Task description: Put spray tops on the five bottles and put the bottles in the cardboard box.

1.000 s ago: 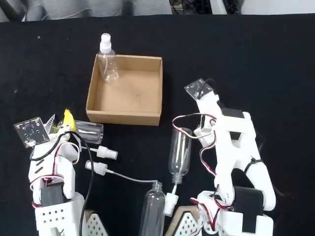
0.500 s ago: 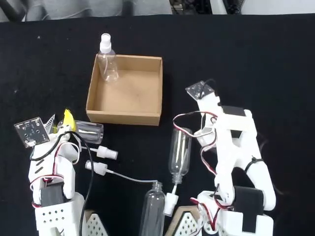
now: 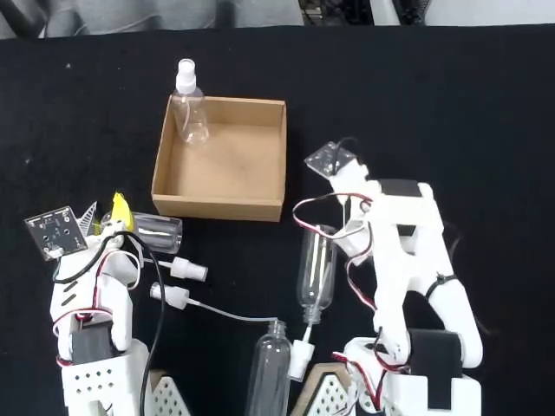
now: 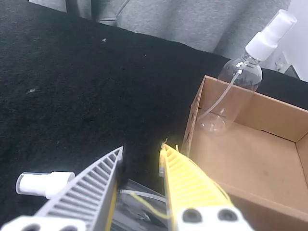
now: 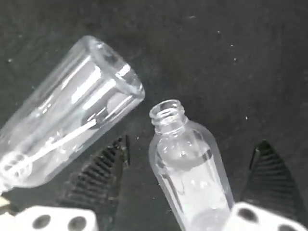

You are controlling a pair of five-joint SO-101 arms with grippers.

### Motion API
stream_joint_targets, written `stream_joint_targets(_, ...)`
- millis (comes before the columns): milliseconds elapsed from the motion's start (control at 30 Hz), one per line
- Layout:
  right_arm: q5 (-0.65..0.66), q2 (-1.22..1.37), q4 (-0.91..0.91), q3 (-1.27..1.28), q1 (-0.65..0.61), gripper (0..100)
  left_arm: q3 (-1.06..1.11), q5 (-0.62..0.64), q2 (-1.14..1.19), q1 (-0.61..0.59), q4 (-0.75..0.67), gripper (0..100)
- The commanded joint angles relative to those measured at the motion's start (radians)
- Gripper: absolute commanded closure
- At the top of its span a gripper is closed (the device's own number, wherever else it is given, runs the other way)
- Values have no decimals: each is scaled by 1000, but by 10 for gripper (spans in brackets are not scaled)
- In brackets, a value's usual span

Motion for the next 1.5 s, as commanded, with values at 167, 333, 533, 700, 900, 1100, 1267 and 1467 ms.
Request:
stream_joint_targets(167, 164, -39, 25, -62, 37, 641, 25, -9, -6, -10, -21, 884)
stream_joint_targets(333, 232, -39, 17, -44, 89, 641, 25, -9, -6, -10, -21, 884)
stream_joint_targets(533, 258, -39, 0, 7, 98, 641, 25, -9, -6, -10, -21, 884)
stream_joint_targets(700, 259, -39, -81, 42, 135, 642, 25, -9, -6, -10, -21, 884)
stream_joint_targets(900, 282, -39, -118, 82, 163, 642, 25, -9, -6, -10, -21, 884)
stream_joint_targets(1100, 295, -39, -120, 102, 163, 642, 25, -9, -6, -10, -21, 884)
stream_joint_targets(1267, 295, -39, -120, 104, 163, 721, 25, -9, -6, -10, -21, 884)
stream_joint_targets(1467, 295, -39, -120, 101, 163, 894, 25, -9, -6, -10, -21, 884)
